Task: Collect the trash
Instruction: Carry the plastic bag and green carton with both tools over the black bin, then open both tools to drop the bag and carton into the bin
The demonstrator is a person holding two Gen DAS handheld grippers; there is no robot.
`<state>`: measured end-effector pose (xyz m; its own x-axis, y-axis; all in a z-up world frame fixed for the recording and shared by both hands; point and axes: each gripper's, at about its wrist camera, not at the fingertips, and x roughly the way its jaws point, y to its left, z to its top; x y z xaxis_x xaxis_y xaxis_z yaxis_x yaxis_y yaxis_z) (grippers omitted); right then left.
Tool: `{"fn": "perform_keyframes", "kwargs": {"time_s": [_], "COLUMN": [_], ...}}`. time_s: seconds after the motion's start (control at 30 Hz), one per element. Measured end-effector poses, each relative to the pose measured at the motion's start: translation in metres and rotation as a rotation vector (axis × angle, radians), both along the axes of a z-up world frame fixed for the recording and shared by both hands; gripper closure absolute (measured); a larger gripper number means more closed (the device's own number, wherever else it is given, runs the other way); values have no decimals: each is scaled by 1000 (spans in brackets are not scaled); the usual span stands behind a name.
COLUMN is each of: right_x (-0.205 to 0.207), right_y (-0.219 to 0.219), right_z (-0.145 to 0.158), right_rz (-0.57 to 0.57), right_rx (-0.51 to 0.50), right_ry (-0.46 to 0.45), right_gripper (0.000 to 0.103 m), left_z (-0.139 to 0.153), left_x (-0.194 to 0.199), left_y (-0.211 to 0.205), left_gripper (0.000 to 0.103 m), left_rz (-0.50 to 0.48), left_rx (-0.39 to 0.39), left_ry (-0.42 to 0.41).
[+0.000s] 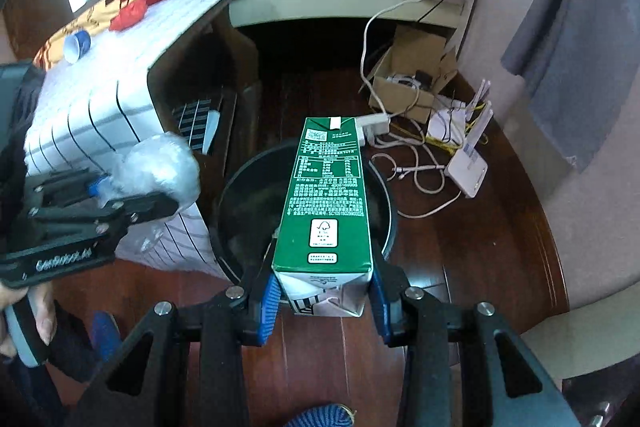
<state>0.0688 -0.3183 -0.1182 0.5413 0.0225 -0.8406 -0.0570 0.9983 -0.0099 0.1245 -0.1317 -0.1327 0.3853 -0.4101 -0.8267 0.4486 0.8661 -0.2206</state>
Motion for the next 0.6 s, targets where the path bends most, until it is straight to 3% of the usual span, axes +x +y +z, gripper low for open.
{"fn": "perform_keyframes", "kwargs": {"time_s": [0.4,0.6], "right_x": [26,38], "right_y": [-3,-1], "right_z": [-61,-77], "right_rz": [106,148], "right_rx": [-41,-39], "right_ry": [133,161], "right_gripper": [62,62], "left_z": [-50,-67], "left_x": [31,40], "left_y": [-30,-36], "left_gripper": [59,59], "left_rz": [7,11], "left_rx": [26,36], "left_ry": [108,139]}}
